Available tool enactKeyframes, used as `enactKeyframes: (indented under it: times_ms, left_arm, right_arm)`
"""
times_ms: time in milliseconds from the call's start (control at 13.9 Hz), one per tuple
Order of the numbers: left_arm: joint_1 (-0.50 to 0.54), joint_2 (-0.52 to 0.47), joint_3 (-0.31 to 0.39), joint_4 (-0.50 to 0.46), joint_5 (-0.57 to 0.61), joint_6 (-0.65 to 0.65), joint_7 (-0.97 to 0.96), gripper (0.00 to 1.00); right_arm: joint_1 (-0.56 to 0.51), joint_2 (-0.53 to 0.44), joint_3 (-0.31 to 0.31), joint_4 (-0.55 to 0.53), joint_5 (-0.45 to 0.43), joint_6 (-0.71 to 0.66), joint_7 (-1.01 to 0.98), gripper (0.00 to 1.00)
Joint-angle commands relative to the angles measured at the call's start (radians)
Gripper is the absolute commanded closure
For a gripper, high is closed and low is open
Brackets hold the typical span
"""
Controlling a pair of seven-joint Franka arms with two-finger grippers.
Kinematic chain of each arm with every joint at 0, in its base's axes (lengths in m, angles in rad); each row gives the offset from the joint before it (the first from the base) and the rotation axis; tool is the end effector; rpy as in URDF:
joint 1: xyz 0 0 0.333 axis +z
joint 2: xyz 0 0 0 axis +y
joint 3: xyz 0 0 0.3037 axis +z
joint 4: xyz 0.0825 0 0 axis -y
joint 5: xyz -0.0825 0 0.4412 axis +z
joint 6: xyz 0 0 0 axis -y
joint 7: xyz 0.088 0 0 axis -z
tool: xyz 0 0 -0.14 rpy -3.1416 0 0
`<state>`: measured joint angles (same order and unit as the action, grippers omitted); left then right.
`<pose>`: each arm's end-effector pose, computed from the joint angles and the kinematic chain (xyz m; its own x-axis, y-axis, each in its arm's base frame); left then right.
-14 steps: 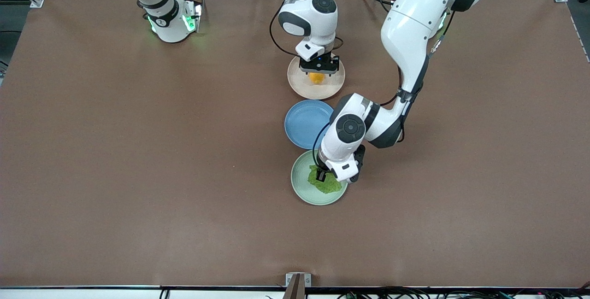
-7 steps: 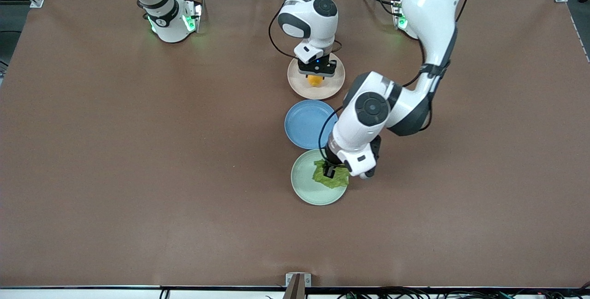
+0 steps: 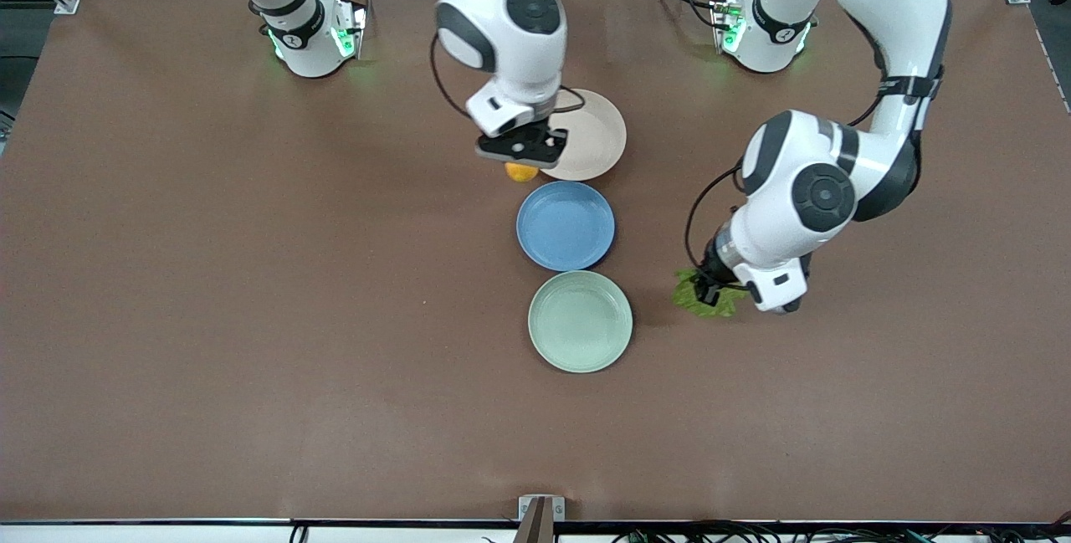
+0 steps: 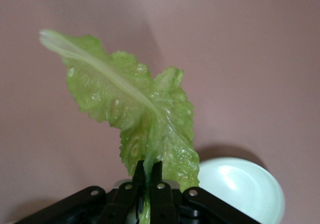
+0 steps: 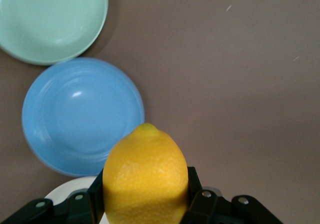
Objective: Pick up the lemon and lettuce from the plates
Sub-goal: 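Lift the lettuce with the left gripper while the right gripper carries the lemon away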
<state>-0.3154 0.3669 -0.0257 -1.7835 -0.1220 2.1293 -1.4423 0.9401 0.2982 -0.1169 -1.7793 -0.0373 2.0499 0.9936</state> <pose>0.6434 -0.2370 0.2731 0.3884 0.9145 -0.1132 0.9199 -0.3919 -0.0104 0.4612 0.4971 0.3162 0.9884 -0.1462 0.0416 -0.1485 -0.9872 0.0587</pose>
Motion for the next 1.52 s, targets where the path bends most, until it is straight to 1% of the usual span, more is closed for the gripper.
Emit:
enactKeyframes:
  times_ms: [0,144,216,289,505,649,866,1010,1155,1227,1371,1443]
  left_arm:
    - [0.041,-0.120,-0.008,-0.210,-0.007,0.093,0.100,1.00]
    - [0.047,-0.128,-0.007,-0.307,-0.005,0.194,0.135,1.00]
    - [0.049,-0.135,-0.007,-0.356,-0.001,0.254,0.144,1.00]
    - [0.061,-0.137,-0.008,-0.394,0.001,0.294,0.157,0.99]
    - [0.088,-0.131,-0.007,-0.462,0.001,0.353,0.230,0.99]
    - [0.099,-0.123,-0.007,-0.485,0.001,0.402,0.252,0.99]
    - [0.113,-0.092,-0.007,-0.499,0.001,0.442,0.290,0.98]
    - [0.124,-0.080,-0.007,-0.501,0.001,0.452,0.309,0.97]
    - [0.125,-0.068,-0.007,-0.502,0.001,0.466,0.321,0.94]
    - [0.128,-0.068,-0.007,-0.501,0.001,0.468,0.326,0.85]
    - [0.159,-0.075,-0.008,-0.490,0.001,0.466,0.359,0.41]
    - [0.159,-0.081,-0.008,-0.482,0.001,0.465,0.378,0.27]
  right_arm:
    - [-0.154,-0.138,0.019,-0.196,-0.013,0.036,-0.183,1.00]
    - [-0.272,-0.178,0.019,-0.288,-0.013,0.079,-0.309,0.99]
    - [-0.352,-0.192,0.019,-0.342,-0.013,0.135,-0.397,0.99]
    - [-0.412,-0.192,0.019,-0.370,-0.013,0.179,-0.474,0.99]
    - [-0.552,-0.172,0.019,-0.384,-0.004,0.229,-0.626,0.99]
    - [-0.641,-0.157,0.020,-0.445,-0.001,0.323,-0.751,0.99]
    - [-0.722,-0.116,0.022,-0.505,0.040,0.418,-0.875,0.98]
    - [-0.738,-0.076,0.022,-0.525,0.086,0.472,-0.927,0.98]
    - [-0.742,-0.036,0.022,-0.526,0.092,0.496,-0.946,0.97]
    - [-0.741,-0.030,0.023,-0.526,0.092,0.501,-0.948,0.97]
    - [-0.739,-0.028,0.023,-0.526,0.092,0.501,-0.952,0.97]
    - [-0.739,-0.021,0.022,-0.526,0.092,0.501,-0.970,0.96]
